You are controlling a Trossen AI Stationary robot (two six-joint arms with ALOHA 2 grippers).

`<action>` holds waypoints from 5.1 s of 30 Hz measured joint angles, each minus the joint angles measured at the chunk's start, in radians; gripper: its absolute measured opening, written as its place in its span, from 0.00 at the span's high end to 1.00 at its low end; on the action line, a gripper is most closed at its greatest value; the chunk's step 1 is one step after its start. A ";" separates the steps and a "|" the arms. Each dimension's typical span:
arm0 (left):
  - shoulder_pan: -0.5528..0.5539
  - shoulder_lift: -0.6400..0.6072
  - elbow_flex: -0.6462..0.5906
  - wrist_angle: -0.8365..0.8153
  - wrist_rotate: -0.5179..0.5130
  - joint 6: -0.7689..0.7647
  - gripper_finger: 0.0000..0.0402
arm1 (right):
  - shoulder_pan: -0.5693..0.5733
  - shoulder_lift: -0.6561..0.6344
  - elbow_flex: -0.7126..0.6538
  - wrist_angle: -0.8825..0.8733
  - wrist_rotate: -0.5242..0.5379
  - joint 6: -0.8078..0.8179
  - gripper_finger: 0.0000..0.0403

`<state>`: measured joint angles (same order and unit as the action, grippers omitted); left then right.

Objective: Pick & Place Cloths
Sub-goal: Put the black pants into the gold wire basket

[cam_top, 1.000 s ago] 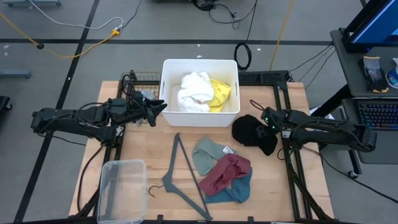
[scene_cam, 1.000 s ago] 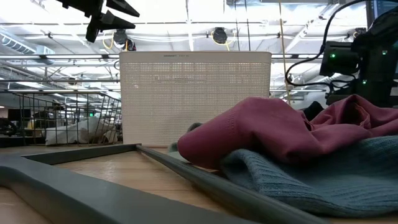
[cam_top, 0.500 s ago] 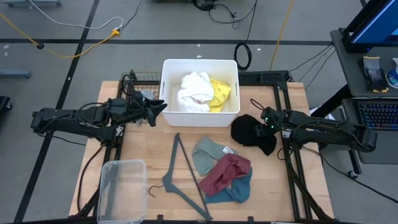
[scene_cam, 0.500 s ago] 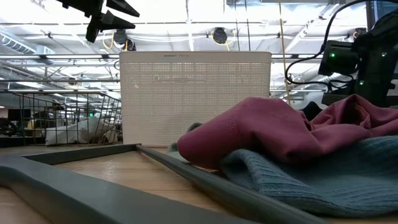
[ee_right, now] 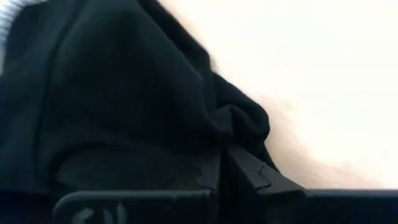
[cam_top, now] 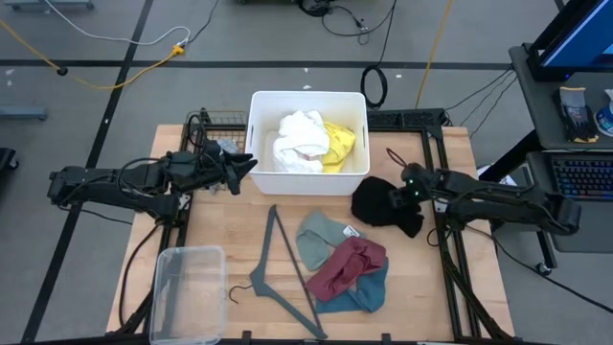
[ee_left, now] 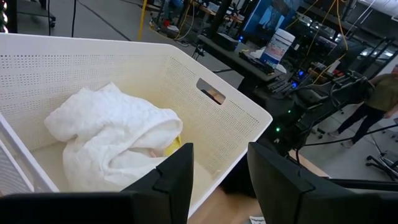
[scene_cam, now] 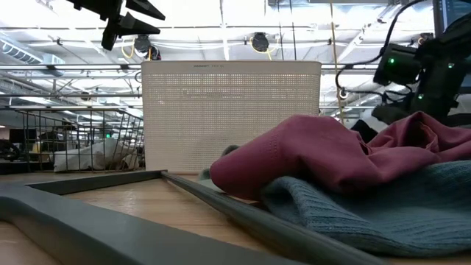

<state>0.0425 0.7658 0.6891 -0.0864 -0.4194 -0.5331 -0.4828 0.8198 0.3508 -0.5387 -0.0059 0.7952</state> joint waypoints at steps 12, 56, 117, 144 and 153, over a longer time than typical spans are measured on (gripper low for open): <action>0.000 0.000 0.000 0.002 0.001 -0.027 0.62 | 0.000 -0.137 0.148 0.034 0.009 -0.055 1.00; -0.098 0.475 0.114 0.869 0.202 0.151 0.53 | 0.281 0.134 0.540 0.970 -0.397 0.094 1.00; -0.091 1.002 0.682 0.522 0.301 0.169 0.31 | 0.334 0.270 0.539 1.176 -0.435 0.169 1.00; -0.125 0.811 0.680 0.087 0.362 0.102 0.99 | 0.292 0.264 0.540 1.185 -0.766 0.166 0.83; -0.239 0.564 0.680 -0.229 0.046 0.050 1.00 | 0.281 0.265 0.540 1.186 -0.811 0.136 0.80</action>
<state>-0.1961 1.3296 1.3693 -0.3151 -0.3731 -0.4831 -0.2020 1.0843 0.8909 0.6475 -0.8168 0.9312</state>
